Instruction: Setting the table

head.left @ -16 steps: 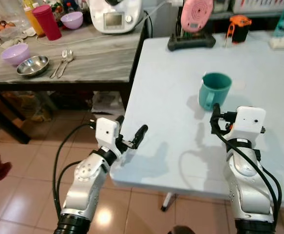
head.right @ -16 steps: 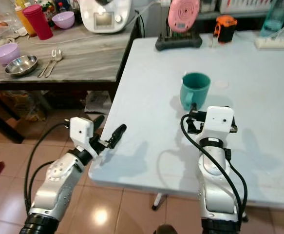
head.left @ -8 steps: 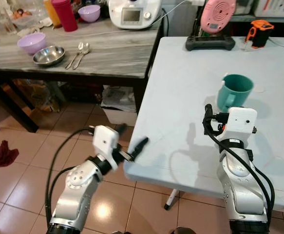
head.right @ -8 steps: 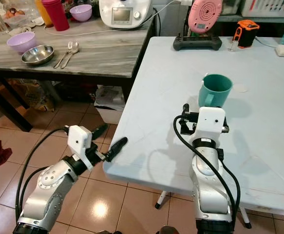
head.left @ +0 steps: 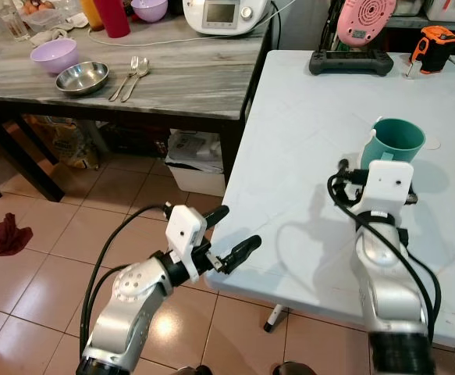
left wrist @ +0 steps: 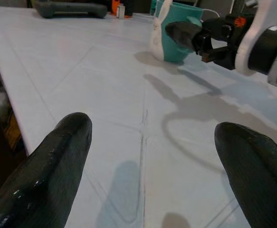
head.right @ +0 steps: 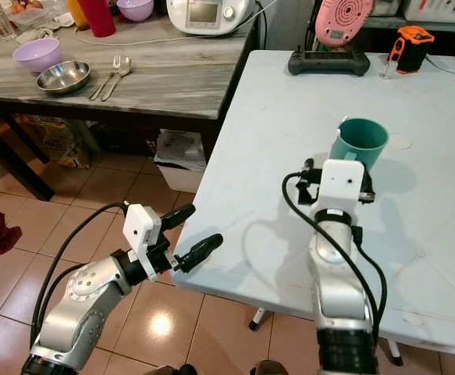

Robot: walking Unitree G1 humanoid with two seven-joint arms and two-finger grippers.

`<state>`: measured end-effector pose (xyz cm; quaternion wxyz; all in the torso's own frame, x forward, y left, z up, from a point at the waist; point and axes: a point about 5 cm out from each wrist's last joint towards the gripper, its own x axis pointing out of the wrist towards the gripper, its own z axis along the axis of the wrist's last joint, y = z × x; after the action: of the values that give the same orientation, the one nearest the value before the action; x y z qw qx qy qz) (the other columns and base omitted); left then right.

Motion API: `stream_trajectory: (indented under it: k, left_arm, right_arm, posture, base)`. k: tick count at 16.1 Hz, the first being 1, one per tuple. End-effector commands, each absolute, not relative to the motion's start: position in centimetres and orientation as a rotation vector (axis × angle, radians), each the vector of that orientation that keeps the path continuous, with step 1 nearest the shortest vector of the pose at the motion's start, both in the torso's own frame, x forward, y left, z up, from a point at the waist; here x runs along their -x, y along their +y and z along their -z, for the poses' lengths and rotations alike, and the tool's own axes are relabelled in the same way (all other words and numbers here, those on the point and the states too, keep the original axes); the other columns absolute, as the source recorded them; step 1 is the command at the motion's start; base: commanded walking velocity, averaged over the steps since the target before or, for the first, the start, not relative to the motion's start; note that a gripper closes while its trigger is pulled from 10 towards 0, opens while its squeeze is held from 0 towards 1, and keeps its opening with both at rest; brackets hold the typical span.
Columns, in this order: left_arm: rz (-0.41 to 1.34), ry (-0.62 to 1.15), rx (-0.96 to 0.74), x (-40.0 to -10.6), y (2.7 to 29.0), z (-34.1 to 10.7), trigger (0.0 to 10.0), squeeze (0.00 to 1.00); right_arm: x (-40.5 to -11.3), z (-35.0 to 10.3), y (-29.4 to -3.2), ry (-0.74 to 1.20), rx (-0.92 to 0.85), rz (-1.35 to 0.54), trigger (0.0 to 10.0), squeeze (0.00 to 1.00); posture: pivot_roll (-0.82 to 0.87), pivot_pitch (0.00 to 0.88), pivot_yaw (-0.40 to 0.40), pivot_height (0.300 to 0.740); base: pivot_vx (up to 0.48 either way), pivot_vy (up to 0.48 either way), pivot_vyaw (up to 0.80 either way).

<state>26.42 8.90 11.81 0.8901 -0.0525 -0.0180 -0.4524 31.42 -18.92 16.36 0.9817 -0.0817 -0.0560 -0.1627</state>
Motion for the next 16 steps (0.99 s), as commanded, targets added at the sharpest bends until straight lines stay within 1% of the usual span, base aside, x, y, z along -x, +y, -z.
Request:
stream_trajectory:
  k: [1, 5, 6, 7, 8, 11, 16]
  left_arm:
    - [0.957, -0.038, 0.106, -26.3, 9.1, -12.0, 10.0, 0.0]
    - [0.969, -0.042, 0.127, -26.3, 9.1, -11.9, 10.0, 0.0]
    - [0.968, -0.039, 0.126, -26.3, 9.2, -11.7, 10.0, 0.0]
    - [0.968, -0.034, 0.122, -26.2, 9.3, -11.4, 10.0, 0.0]
    - [0.968, -0.033, 0.122, -26.2, 9.3, -11.3, 10.0, 0.0]
    - [0.966, -0.039, 0.132, -26.5, 8.8, -11.6, 10.0, 0.0]
    - [0.949, -0.051, 0.136, -26.8, 8.6, -12.1, 10.0, 0.0]
  right_arm:
    - [-31.7, -16.5, -19.2, -0.115, 0.176, 0.365, 10.0, 0.0]
    - [-31.9, -16.2, -20.0, -0.1, 0.211, 0.42, 10.0, 0.0]
    - [-31.9, -16.1, -20.1, -0.099, 0.211, 0.422, 2.5, 0.0]
    - [-31.9, -16.0, -20.2, -0.098, 0.207, 0.426, 1.1, 0.0]
    - [-31.9, -16.1, -20.4, -0.102, 0.209, 0.428, 0.0, 0.0]
    - [-32.1, -16.4, -21.2, -0.119, 0.24, 0.451, 0.0, 0.0]
    - [-32.2, -16.3, -21.4, -0.118, 0.238, 0.465, 0.0, 0.0]
  posture:
    - [-0.26, 0.159, 0.093, 0.74]
    - [-0.26, 0.158, 0.087, 0.74]
    - [-0.26, 0.158, 0.087, 0.74]
    - [-0.26, 0.158, 0.087, 0.74]
    - [-0.27, 0.155, 0.088, 0.74]
    - [-0.27, 0.149, 0.089, 0.74]
    - [-0.27, 0.14, 0.085, 0.74]
  base:
    - [0.0, 0.0, 0.0]
    - [0.0, 0.0, 0.0]
    - [0.0, 0.0, 0.0]
    - [0.0, 0.0, 0.0]
    - [0.0, 0.0, 0.0]
    - [0.0, 0.0, 0.0]
    - [0.0, 0.0, 0.0]
